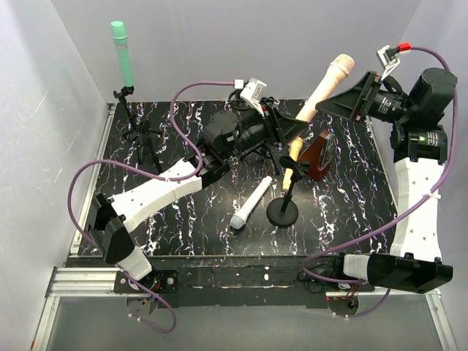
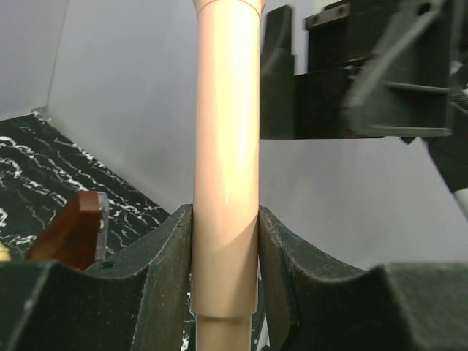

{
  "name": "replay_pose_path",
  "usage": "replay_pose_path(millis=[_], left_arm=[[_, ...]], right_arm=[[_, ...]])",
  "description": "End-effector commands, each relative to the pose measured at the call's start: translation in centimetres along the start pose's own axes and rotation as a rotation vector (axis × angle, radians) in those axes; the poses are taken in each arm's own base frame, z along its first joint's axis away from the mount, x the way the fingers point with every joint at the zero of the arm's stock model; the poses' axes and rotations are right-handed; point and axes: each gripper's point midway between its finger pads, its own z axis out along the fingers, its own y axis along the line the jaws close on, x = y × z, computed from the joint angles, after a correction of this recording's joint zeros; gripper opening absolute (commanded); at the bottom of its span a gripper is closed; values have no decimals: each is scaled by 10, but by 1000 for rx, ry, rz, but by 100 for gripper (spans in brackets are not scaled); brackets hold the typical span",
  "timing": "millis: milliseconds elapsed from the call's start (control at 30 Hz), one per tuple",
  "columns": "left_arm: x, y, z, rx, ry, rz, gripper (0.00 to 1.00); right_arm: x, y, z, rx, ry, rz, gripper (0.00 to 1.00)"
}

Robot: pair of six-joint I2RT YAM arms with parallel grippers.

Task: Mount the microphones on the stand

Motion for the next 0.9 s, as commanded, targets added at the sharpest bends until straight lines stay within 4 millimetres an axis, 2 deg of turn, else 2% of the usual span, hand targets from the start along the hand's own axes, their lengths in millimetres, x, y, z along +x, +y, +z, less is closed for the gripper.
replay_pose_path(millis=[0, 133, 233, 300, 333, 367, 400, 433, 467, 533, 600, 700, 800, 867], left_arm=[[-41, -32, 5, 65, -141, 12, 0], [-32, -36, 12, 78, -146, -10, 0], [-23, -35, 15, 78, -136, -27, 0], [-21, -35, 15, 77, -131, -30, 0], [-20, -35, 15, 75, -129, -30, 0], [-19, -34, 14, 70, -123, -33, 0], [-17, -34, 13, 69, -117, -33, 1], [-15, -34, 12, 67, -103, -36, 10], [-12, -33, 10, 63, -88, -37, 21], [-10, -33, 4, 54, -72, -36, 52], [-14, -33, -7, 47, -59, -22, 73], [-32, -31, -28, 41, -50, -21, 92], [-52, -20, -46, 34, -25, -47, 98], [-62, -16, -53, 40, -4, -56, 98]], right_arm=[[-13, -13, 6, 83, -96, 31, 80], [-7, -17, 16, 60, -98, 39, 77], [-1, -12, 24, -8, -78, 65, 63], [2, -9, 25, -38, -67, 61, 47], [5, -8, 25, -47, -58, 68, 33], [4, -5, 25, -66, -61, 41, 14], [5, -3, 24, -73, -58, 31, 6], [6, -3, 24, -76, -55, 21, 1], [7, -1, 23, -83, -50, 3, 1], [10, 2, 21, -93, -38, -33, 1], [14, 5, 19, -110, -16, -99, 1], [24, 9, 15, -145, 32, -184, 1], [34, 20, 11, -214, 91, -239, 1], [38, 26, 7, -249, 117, -271, 1]])
